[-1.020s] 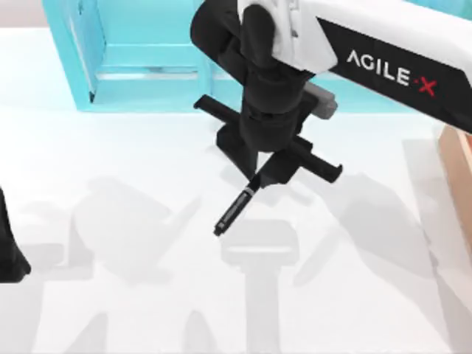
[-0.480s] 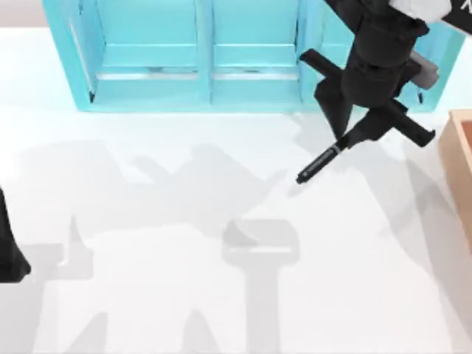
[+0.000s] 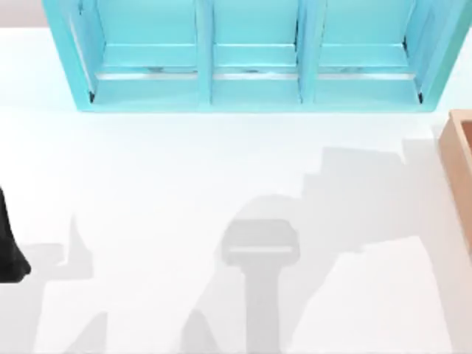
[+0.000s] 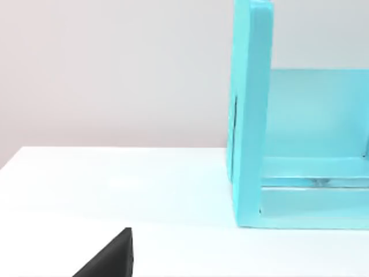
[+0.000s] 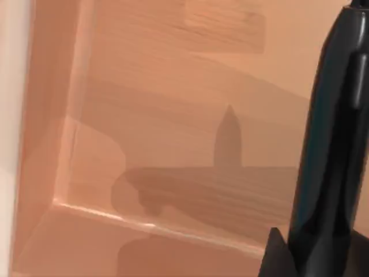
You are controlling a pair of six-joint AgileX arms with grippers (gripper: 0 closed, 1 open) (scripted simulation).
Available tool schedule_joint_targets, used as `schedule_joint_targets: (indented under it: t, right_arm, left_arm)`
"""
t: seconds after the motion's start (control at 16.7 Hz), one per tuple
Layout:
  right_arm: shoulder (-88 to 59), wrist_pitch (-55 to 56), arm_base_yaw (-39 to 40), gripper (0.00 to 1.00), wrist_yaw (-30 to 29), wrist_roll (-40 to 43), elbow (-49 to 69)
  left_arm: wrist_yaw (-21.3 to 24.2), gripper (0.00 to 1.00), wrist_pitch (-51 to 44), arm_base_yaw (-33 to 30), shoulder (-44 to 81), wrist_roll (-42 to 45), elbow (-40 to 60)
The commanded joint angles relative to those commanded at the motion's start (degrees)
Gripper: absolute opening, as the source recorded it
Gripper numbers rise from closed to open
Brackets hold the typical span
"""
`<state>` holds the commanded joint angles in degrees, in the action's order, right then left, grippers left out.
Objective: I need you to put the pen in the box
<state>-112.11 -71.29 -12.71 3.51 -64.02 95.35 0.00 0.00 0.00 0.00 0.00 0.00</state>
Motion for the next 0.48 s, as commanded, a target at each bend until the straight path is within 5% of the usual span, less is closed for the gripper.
schedule_joint_targets:
  t: [0.24, 0.48]
  right_arm:
    - [5.5, 1.2, -14.4, 0.00, 1.2, 3.8, -6.3]
    - [7.9, 1.8, -19.4, 0.00, 2.0, 5.4, -8.9]
  left_arm:
    - [0.0, 1.00, 0.0, 0.0, 0.0, 0.0, 0.0]
    - [0.0, 1.00, 0.0, 0.0, 0.0, 0.0, 0.0]
